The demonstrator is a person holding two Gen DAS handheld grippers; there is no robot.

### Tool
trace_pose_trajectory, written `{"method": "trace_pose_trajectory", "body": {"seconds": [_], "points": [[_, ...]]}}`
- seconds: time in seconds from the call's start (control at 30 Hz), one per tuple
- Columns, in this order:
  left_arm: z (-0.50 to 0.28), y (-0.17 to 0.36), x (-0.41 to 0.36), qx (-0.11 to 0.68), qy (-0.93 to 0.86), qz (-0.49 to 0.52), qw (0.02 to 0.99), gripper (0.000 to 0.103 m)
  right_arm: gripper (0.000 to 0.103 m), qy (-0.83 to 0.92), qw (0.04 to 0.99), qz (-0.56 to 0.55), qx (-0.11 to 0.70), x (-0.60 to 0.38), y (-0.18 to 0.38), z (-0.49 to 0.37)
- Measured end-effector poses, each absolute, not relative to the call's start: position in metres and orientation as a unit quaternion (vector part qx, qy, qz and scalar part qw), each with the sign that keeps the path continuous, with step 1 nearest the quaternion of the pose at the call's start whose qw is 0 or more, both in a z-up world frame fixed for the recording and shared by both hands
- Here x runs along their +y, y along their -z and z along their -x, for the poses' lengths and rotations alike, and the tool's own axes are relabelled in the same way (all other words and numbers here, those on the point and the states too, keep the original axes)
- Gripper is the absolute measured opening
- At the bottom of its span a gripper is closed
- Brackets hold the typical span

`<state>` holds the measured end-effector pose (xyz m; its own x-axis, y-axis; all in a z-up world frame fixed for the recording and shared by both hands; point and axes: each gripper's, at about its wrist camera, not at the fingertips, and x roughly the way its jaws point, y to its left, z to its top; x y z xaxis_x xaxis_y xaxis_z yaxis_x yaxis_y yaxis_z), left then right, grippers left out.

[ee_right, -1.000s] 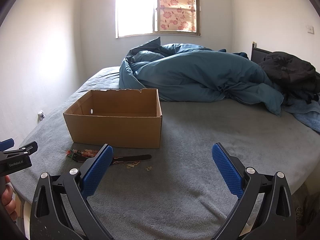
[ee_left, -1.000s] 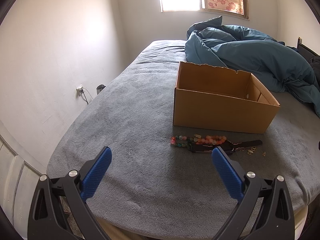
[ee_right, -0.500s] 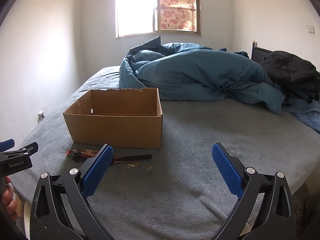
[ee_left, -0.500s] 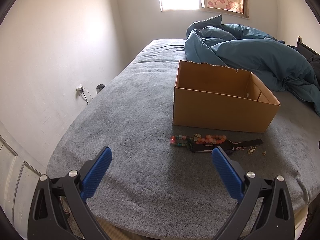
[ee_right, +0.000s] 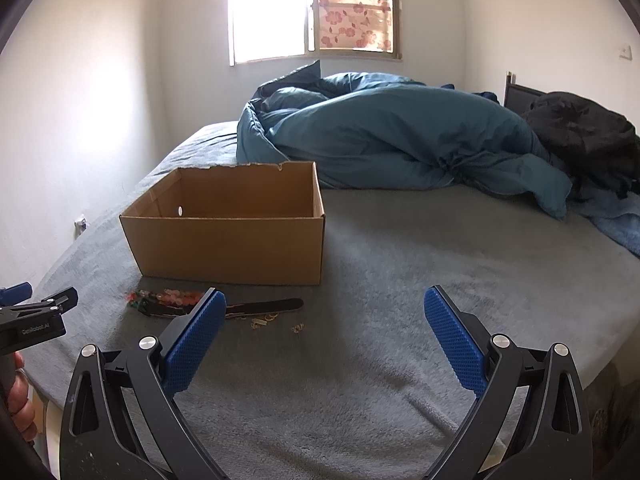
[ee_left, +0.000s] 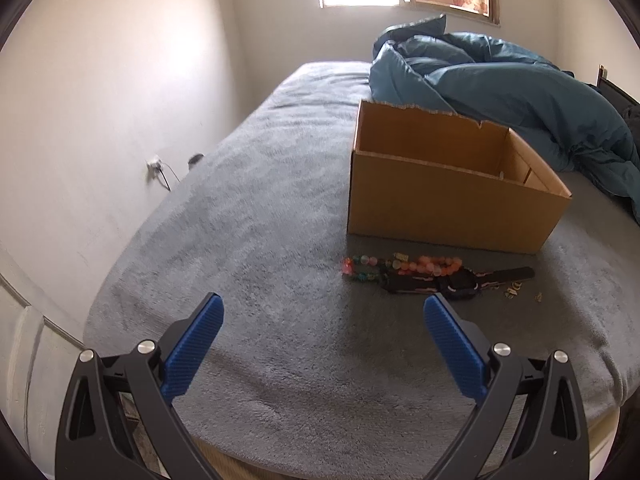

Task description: Organize jewelry

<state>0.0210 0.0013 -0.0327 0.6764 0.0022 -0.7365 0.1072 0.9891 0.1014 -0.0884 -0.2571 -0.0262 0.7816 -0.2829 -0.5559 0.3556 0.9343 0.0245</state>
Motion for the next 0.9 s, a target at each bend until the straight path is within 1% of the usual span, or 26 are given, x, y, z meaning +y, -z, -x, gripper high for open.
{"method": "trace_pose_trajectory", "body": {"seconds": [0.23, 0.4, 0.6, 0.67, 0.77, 0.8, 0.83, 0.9], "points": [[-0.048, 0.068, -0.002, 0.448, 0.081, -0.062, 0.888, 0.099, 0.095, 0.145, 0.936, -0.079, 0.31, -0.264, 0.041, 0.072], [-0.065, 0.094, -0.004, 0.46, 0.16, -0.037, 0.872, 0.099, 0.095, 0.11, 0.926, -0.105, 0.345, -0.272, 0.062, 0.047], [-0.087, 0.13, 0.007, 0.516, 0.18, 0.028, 0.837, 0.099, 0.095, 0.056, 0.907, -0.164, 0.384, -0.285, 0.09, 0.009], [-0.089, 0.133, 0.011, 0.512, 0.184, 0.047, 0.838, 0.099, 0.094, 0.04, 0.9, -0.174, 0.397, -0.289, 0.099, -0.004], [-0.085, 0.134, 0.007, 0.501, 0.181, 0.041, 0.845, 0.099, 0.09, 0.017, 0.893, -0.191, 0.407, -0.292, 0.11, -0.025], [-0.083, 0.133, 0.005, 0.495, 0.18, 0.034, 0.849, 0.099, 0.087, 0.013, 0.889, -0.202, 0.412, -0.295, 0.114, -0.029], [-0.079, 0.13, 0.003, 0.481, 0.179, 0.028, 0.858, 0.099, 0.081, 0.008, 0.882, -0.219, 0.417, -0.3, 0.119, -0.035], [-0.075, 0.124, -0.001, 0.457, 0.189, 0.021, 0.869, 0.098, 0.074, 0.004, 0.872, -0.241, 0.427, -0.306, 0.127, -0.044]]}}
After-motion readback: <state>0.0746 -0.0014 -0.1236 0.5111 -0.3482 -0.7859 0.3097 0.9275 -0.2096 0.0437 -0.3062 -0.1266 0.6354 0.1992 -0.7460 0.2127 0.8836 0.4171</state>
